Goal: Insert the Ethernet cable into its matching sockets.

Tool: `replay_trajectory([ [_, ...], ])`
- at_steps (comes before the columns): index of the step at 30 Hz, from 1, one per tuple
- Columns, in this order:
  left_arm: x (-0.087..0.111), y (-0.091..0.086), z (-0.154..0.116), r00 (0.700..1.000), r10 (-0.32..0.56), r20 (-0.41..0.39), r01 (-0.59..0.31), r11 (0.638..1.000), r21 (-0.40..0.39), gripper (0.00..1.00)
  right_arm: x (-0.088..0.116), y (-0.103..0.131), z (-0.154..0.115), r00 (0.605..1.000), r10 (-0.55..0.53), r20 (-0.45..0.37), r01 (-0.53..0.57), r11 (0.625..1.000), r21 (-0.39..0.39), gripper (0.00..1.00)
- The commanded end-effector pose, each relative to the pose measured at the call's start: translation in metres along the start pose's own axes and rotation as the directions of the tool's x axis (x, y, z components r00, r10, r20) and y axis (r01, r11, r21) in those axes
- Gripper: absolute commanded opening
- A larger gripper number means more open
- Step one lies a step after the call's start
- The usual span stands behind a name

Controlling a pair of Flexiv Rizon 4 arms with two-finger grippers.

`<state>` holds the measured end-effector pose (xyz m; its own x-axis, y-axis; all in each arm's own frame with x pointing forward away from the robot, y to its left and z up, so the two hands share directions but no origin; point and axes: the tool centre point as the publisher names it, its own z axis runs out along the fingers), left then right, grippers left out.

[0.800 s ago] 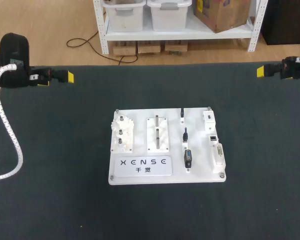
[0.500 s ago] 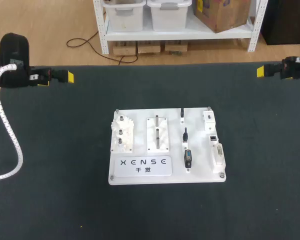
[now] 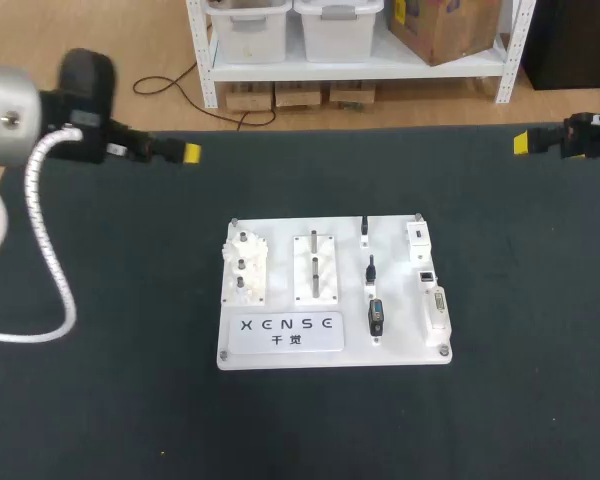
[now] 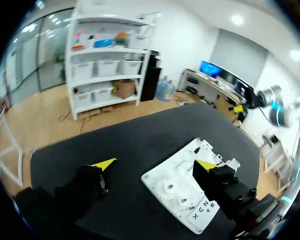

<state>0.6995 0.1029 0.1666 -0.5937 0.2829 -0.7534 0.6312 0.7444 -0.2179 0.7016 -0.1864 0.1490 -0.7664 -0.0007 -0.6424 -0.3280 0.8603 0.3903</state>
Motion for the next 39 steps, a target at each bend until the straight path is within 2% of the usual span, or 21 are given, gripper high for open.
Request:
replay_trajectory([
  [1, -0.001, -0.017, 0.033, 0.804, 0.553, 0.219, -0.595, 0.746, 0.300, 1.00, 0.000, 0.000, 0.000, 1.000, 0.000, 0.000, 0.000, 1.000, 0.002, 1.00],
  [4, 0.001, -0.038, 0.044, 0.711, 0.644, 0.281, -0.702, 0.630, 0.332, 1.00, 0.000, 0.000, 0.000, 1.000, 0.000, 0.000, 0.000, 1.000, 0.002, 1.00],
  [6, 0.004, -0.050, 0.048, 0.661, 0.677, 0.324, -0.749, 0.566, 0.346, 1.00, 0.000, 0.000, 0.000, 1.000, 0.000, 0.000, 0.000, 1.000, 0.002, 1.00],
  [7, 0.005, -0.059, 0.051, 0.646, 0.688, 0.331, -0.761, 0.543, 0.355, 1.00, 0.000, 0.000, 0.000, 1.000, 0.000, 0.000, 0.000, 1.000, 0.002, 1.00],
  [10, 0.008, -0.073, 0.058, 0.634, 0.702, 0.325, -0.767, 0.515, 0.383, 1.00, 0.000, 0.000, 0.000, 1.000, 0.000, 0.000, 0.000, 1.000, 0.002, 1.00],
  [14, 0.017, -0.092, 0.060, 0.593, 0.723, 0.354, -0.795, 0.458, 0.397, 1.00, 0.000, 0.000, 0.000, 1.000, 0.000, 0.000, 0.000, 1.000, 0.002, 1.00],
  [16, 0.023, -0.098, 0.061, 0.576, 0.729, 0.369, -0.807, 0.438, 0.396, 1.00, 0.000, 0.000, 0.000, 1.000, 0.000, 0.000, 0.000, 1.000, 0.002, 1.00],
  [20, 0.035, -0.108, 0.062, 0.561, 0.730, 0.390, -0.816, 0.410, 0.408, 1.00, 0.000, 0.000, 0.000, 1.000, 0.000, 0.000, 0.000, 1.000, 0.002, 1.00],
  [24, 0.046, -0.115, 0.066, 0.579, 0.717, 0.387, -0.802, 0.416, 0.429, 1.00, 0.000, 0.000, 0.000, 1.000, 0.000, 0.000, 0.000, 1.000, 0.002, 1.00],
  [34, 0.075, -0.120, 0.074, 0.647, 0.684, 0.339, -0.752, 0.497, 0.432, 1.00, 0.000, 0.000, 0.000, 1.000, 0.000, 0.000, 0.000, 1.000, 0.002, 1.00],
  [39, 0.083, -0.121, 0.077, 0.660, 0.677, 0.325, -0.742, 0.519, 0.425, 1.00, 0.000, 0.000, 0.000, 1.000, 0.000, 0.000, 0.000, 1.000, 0.002, 1.00],
])
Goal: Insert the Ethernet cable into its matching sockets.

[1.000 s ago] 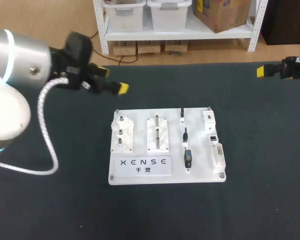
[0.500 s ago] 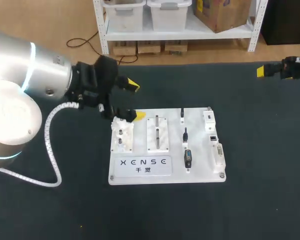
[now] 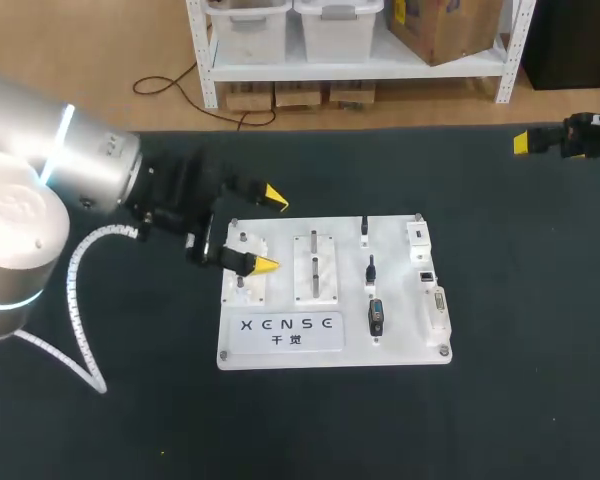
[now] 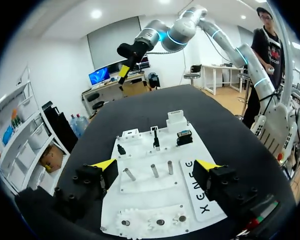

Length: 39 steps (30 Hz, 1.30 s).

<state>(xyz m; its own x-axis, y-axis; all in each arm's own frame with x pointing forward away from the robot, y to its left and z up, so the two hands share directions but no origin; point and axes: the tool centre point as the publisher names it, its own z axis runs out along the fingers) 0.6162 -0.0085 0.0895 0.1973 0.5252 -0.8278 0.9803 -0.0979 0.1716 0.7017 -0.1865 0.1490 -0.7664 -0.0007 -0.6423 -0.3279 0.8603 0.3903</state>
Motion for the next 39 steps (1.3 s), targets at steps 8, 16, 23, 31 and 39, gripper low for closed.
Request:
replay_trajectory([
  [8, 0.007, -0.013, 0.009, 0.999, -0.036, 0.018, 0.037, 0.997, -0.065, 1.00, 0.000, 0.000, 0.000, 1.000, 0.000, 0.000, 0.000, 1.000, 0.002, 1.00],
  [16, 0.011, -0.017, 0.014, 0.996, -0.093, 0.005, 0.093, 0.994, -0.061, 1.00, 0.000, 0.000, 0.000, 1.000, 0.000, 0.000, 0.000, 1.000, 0.002, 1.00],
  [23, 0.011, -0.017, 0.014, 0.996, -0.093, 0.005, 0.093, 0.994, -0.061, 1.00, 0.000, 0.000, 0.000, 1.000, 0.000, 0.000, 0.000, 1.000, 0.002, 1.00],
  [31, 0.011, -0.017, 0.014, 0.996, -0.093, 0.005, 0.093, 0.994, -0.061, 1.00, 0.008, 0.057, 0.019, 0.994, 0.023, -0.108, -0.017, 0.998, 0.052, 1.00],
  [39, 0.011, -0.017, 0.014, 0.996, -0.093, 0.005, 0.093, 0.994, -0.061, 1.00, 0.039, 0.114, 0.046, 0.963, 0.046, -0.264, -0.011, 0.991, 0.134, 1.00],
])
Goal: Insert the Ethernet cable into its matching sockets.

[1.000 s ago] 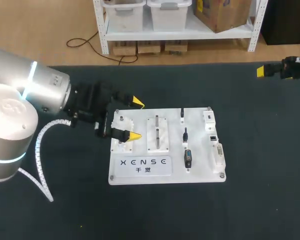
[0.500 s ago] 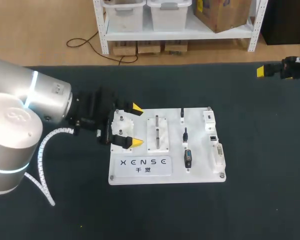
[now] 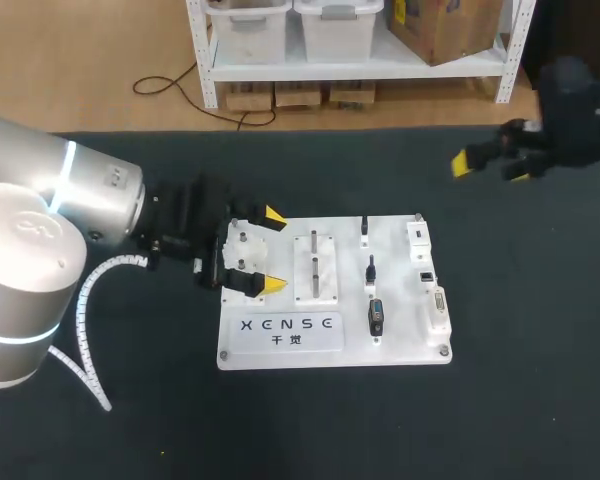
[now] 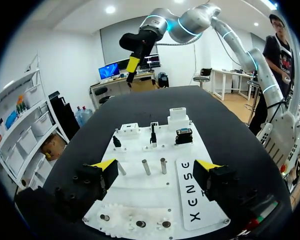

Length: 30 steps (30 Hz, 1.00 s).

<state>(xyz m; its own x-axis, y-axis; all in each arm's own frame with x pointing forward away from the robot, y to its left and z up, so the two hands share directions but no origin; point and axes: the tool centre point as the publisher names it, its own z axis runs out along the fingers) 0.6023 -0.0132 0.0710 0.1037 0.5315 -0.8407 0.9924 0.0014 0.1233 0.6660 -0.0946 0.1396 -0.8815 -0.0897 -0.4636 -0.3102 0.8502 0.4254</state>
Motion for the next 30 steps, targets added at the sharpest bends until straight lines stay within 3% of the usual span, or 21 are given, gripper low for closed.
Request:
replay_trajectory([
  [1, 0.001, -0.001, 0.000, 1.000, 0.002, 0.004, -0.002, 1.000, -0.003, 1.00, 0.007, 0.030, 0.018, 0.999, 0.015, -0.047, -0.007, 0.985, 0.175, 1.00],
  [15, 0.001, -0.001, 0.000, 1.000, 0.002, 0.004, -0.002, 1.000, -0.003, 1.00, 0.052, 0.060, 0.081, 0.972, 0.058, -0.230, 0.022, 0.944, 0.330, 1.00],
  [22, 0.001, -0.001, 0.000, 1.000, 0.002, 0.004, -0.002, 1.000, -0.003, 1.00, 0.072, 0.066, 0.108, 0.957, 0.062, -0.284, 0.054, 0.922, 0.383, 1.00],
  [30, 0.001, -0.001, 0.000, 1.000, 0.002, 0.004, -0.002, 1.000, -0.003, 1.00, 0.082, 0.066, 0.125, 0.948, 0.090, -0.307, 0.056, 0.898, 0.437, 1.00],
])
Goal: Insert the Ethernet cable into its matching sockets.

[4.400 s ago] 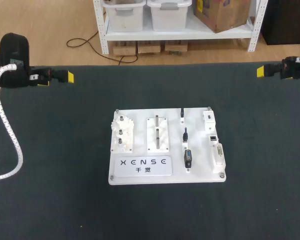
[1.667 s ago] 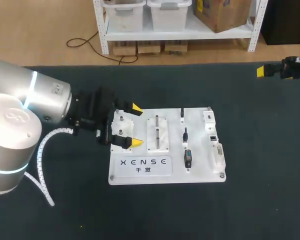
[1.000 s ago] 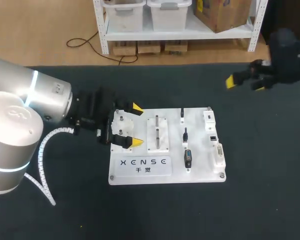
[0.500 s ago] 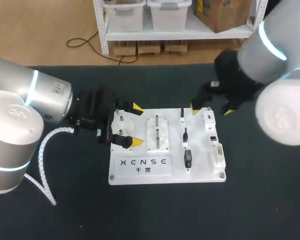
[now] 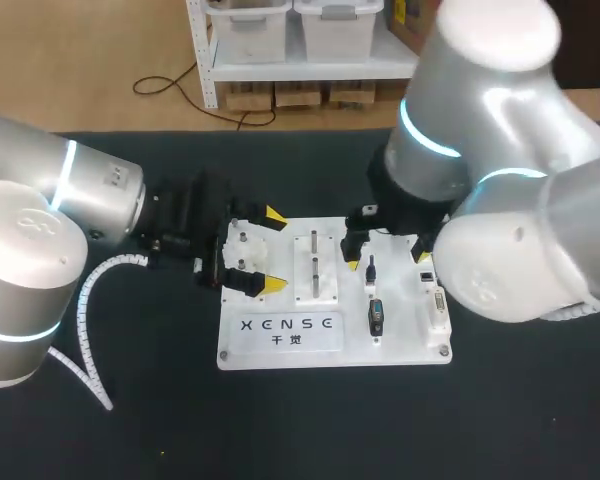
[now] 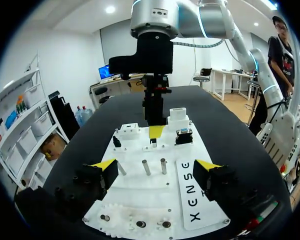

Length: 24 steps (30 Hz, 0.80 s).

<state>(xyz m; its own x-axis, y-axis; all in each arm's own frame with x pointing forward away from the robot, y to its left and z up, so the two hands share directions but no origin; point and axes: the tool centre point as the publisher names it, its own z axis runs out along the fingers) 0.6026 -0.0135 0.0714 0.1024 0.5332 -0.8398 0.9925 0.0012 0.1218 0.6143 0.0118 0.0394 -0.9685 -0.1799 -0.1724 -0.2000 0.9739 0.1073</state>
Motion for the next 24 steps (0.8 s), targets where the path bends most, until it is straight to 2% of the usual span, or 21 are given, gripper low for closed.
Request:
replay_trajectory([
  [1, 0.002, -0.001, 0.000, 1.000, 0.003, 0.006, -0.003, 1.000, -0.004, 1.00, -0.004, 0.006, 0.010, 1.000, 0.014, -0.010, -0.013, 0.994, 0.106, 1.00],
  [12, 0.002, -0.001, 0.000, 1.000, 0.003, 0.006, -0.003, 1.000, -0.004, 1.00, -0.008, 0.005, 0.021, 0.999, 0.043, -0.020, -0.040, 0.989, 0.146, 0.98],
  [13, 0.002, -0.001, 0.000, 1.000, 0.003, 0.006, -0.003, 1.000, -0.004, 1.00, -0.008, 0.005, 0.022, 0.999, 0.044, -0.021, -0.041, 0.988, 0.147, 0.91],
  [14, 0.002, -0.001, 0.000, 1.000, 0.003, 0.006, -0.003, 1.000, -0.004, 1.00, -0.008, 0.005, 0.022, 0.999, 0.045, -0.021, -0.041, 0.988, 0.148, 0.75],
  [17, 0.002, -0.001, 0.000, 1.000, 0.003, 0.006, -0.003, 1.000, -0.004, 1.00, -0.008, 0.005, 0.024, 0.998, 0.050, -0.025, -0.045, 0.988, 0.148, 0.45],
  [19, 0.002, -0.001, 0.000, 1.000, 0.003, 0.006, -0.003, 1.000, -0.004, 1.00, -0.008, 0.006, 0.025, 0.998, 0.052, -0.028, -0.047, 0.988, 0.147, 0.36],
  [22, 0.002, -0.001, 0.000, 1.000, 0.003, 0.006, -0.003, 1.000, -0.004, 1.00, -0.007, 0.008, 0.026, 0.998, 0.052, -0.035, -0.046, 0.989, 0.144, 0.31],
  [24, 0.002, -0.001, 0.000, 1.000, 0.003, 0.006, -0.003, 1.000, -0.004, 1.00, -0.007, 0.009, 0.026, 0.998, 0.053, -0.041, -0.047, 0.990, 0.135, 0.19],
])
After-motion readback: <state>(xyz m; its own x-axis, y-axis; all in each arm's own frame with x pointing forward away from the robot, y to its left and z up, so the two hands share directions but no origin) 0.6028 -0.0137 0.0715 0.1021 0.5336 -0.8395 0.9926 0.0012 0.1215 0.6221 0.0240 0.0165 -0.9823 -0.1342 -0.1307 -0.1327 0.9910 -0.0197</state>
